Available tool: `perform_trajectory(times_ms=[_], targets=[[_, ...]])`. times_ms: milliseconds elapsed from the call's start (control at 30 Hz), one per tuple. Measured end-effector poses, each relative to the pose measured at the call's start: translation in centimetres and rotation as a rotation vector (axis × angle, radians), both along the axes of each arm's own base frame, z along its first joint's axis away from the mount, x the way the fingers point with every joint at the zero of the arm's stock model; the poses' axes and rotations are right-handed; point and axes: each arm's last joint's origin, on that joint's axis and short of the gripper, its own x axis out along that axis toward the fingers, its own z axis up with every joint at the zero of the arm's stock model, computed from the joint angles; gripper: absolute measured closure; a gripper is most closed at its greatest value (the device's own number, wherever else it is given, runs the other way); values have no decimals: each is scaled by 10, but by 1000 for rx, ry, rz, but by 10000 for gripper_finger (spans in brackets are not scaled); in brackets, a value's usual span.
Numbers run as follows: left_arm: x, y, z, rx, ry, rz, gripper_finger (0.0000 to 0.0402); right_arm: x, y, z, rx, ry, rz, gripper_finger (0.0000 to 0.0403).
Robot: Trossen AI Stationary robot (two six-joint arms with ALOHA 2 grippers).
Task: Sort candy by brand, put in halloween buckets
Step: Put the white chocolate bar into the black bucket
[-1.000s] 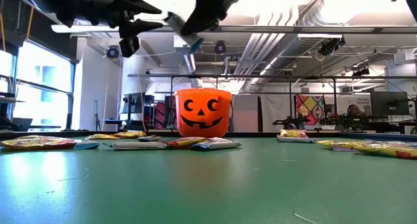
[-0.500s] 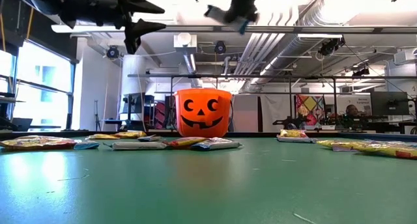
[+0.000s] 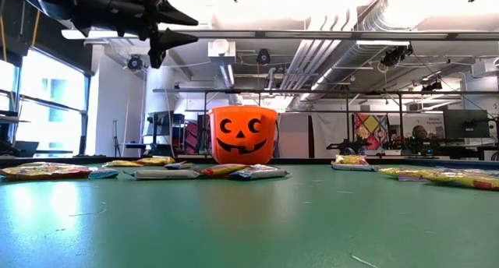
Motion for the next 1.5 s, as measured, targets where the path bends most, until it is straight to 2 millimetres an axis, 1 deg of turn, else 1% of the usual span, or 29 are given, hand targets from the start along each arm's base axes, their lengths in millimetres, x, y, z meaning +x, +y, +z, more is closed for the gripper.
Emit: perform_trajectory(times_ms=[133,400,600,700,767,867,933,1233,1367,1500], targets=[[0,2,-1,28,7,8,257,-13,28,3,48,23,-66,387],[0,3,-2,28,10,7,257,-42,79,0,131,141,-201,387],[0,3,-2,28,11,8,257,-74,106,-4,136,322,-300,387],[0,3,-2,21,9,12,257,-85,116,-8,129,356,-318,387],[0,3,-2,20,9,16,257,-91,123,-17,109,401,-331,387],[0,3,-2,12,9,26,257,-100,130,-35,98,517,-308,387],[0,3,-2,3,8,29,257,-106,134,-46,74,564,-290,387],[0,3,-2,-5,7,31,257,-122,152,-87,71,540,-175,387],[0,4,-2,-1,9,60,257,-129,155,-109,44,558,-139,387],[0,4,-2,-1,10,65,257,-131,156,-130,42,553,-115,384]])
